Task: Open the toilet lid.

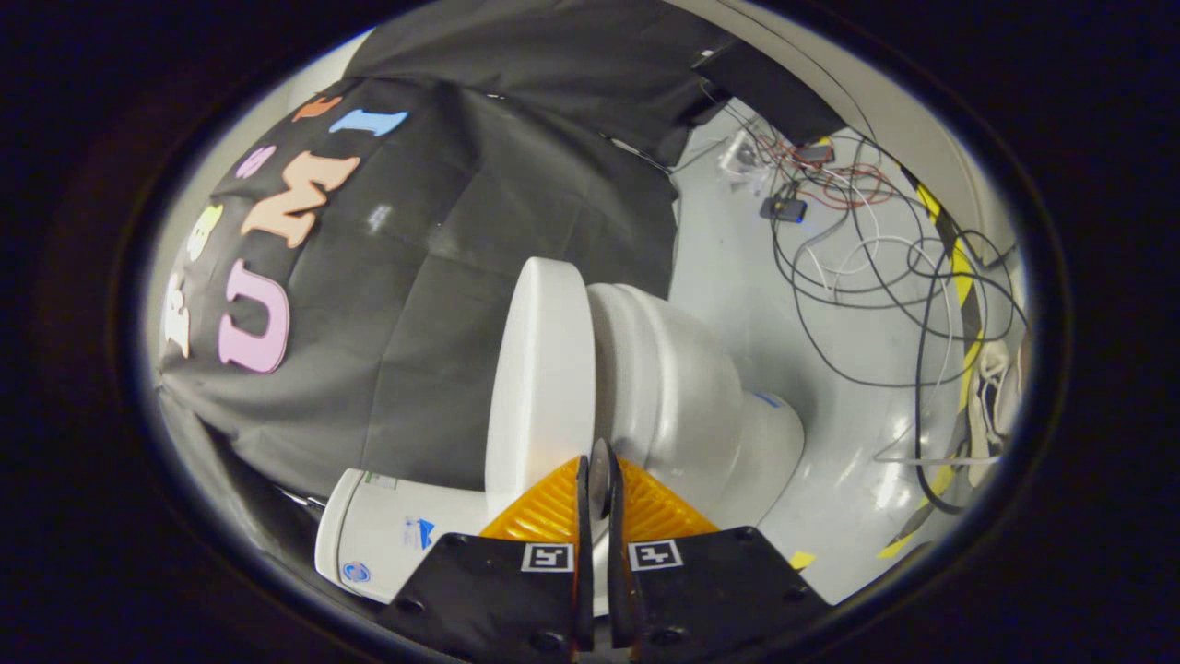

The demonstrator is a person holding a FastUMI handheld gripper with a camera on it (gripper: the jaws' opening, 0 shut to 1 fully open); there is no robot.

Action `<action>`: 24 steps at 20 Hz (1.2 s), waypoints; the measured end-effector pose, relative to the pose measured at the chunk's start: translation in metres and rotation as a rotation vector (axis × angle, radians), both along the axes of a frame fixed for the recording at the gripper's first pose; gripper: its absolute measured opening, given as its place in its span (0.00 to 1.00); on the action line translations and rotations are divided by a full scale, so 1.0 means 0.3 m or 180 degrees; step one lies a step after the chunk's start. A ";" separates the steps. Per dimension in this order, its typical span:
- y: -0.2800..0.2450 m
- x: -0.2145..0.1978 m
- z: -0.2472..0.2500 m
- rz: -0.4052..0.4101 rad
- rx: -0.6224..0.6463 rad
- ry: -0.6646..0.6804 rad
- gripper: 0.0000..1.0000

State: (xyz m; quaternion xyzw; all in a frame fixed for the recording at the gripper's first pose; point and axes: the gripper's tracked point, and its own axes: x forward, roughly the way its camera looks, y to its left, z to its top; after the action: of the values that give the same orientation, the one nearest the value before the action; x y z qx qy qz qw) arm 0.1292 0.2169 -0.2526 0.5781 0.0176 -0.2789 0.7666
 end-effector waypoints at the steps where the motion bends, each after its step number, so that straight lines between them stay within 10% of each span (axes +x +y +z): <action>1: 0.000 0.000 0.023 0.0031 -0.0076 0.0020 0.08; 24: 0.215 0.147 0.569 0.0997 -0.1911 -0.0268 0.14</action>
State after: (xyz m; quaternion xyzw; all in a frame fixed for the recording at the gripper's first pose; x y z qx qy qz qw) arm 0.1732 0.2814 -0.0821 0.3279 -0.0083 -0.1265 0.9362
